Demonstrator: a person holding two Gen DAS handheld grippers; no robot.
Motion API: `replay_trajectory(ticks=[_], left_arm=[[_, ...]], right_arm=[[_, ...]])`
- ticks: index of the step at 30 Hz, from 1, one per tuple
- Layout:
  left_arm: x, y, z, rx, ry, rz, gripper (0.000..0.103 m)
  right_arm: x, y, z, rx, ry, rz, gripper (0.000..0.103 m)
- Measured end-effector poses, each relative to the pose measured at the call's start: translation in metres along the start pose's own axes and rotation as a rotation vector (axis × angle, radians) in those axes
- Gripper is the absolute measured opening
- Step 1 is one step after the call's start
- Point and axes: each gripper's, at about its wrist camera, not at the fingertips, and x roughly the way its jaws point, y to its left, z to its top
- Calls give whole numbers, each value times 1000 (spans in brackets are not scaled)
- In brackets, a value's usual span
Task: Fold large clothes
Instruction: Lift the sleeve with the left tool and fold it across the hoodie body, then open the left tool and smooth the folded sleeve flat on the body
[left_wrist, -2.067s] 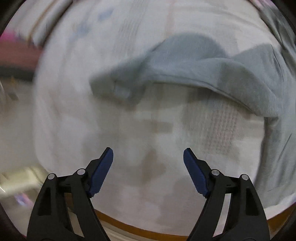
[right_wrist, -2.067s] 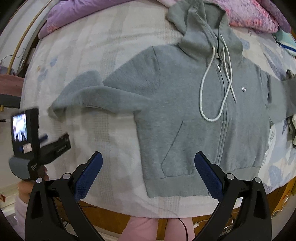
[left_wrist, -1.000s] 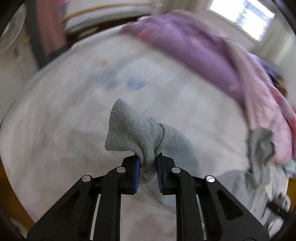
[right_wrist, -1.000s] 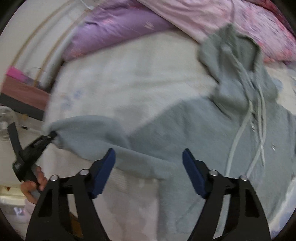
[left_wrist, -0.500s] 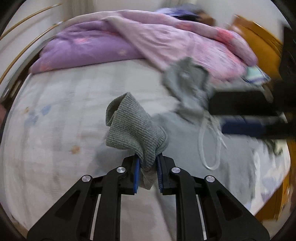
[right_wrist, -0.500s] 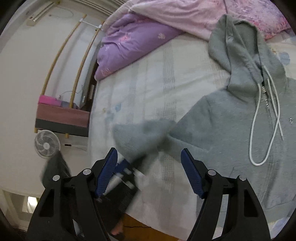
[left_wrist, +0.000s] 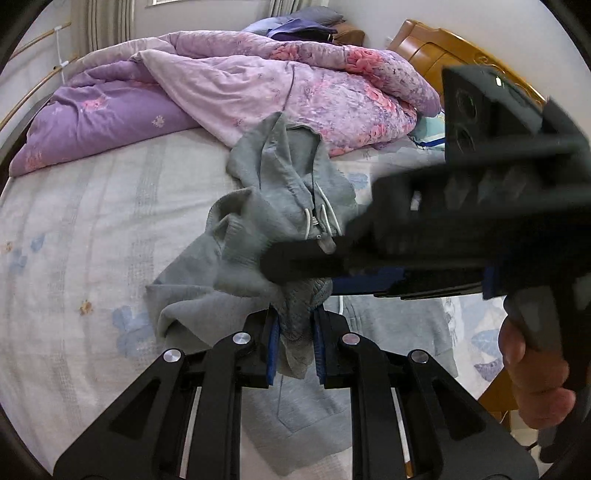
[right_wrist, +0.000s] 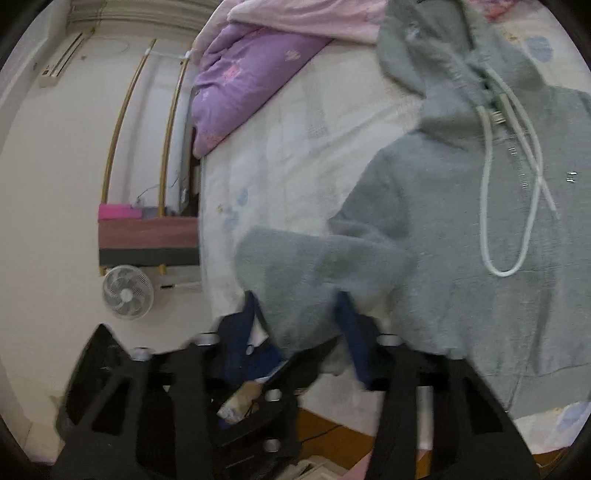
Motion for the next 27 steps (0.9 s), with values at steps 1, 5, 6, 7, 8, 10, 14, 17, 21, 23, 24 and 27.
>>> replay_trajectory(ticks=[1,5,6,7,8,10,14,17,21,23,24,27], left_arm=[[2,-4,0,-12,6,-15,16],[12,-14,10,-51,9,-38,49],[13,-17,11,-60,0,-35,54],[15,-18,12,-66,-5,-39,61],[17,-19,15,-73,-8,-42,63],[27,-19,18,-92,5,-20,64],[54,-8,17,-113,63,93,64],[75,7,9,-156,113,150,64],[113,34,-10,-222,177,250,64],[131,44,-18,-251,223,271,64],[142,49,-23,-263,248,290,64],[163,64,-38,-299,310,335,64]], right_arm=[[-6,-7,1,15,-12,15,23],[-45,-26,8,-5,-81,42,17],[-53,-31,11,-11,-92,50,17],[-65,-39,16,-14,-108,59,17],[-77,-47,21,-20,-123,58,17],[-93,-63,27,-35,-146,40,17],[-125,-122,44,-17,-202,-28,17],[-130,-187,57,8,-215,-121,17],[-112,-289,64,226,-118,-333,32],[-104,-328,58,348,-68,-397,43],[-103,-335,54,383,-60,-384,47],[-105,-343,37,441,-127,-276,76]])
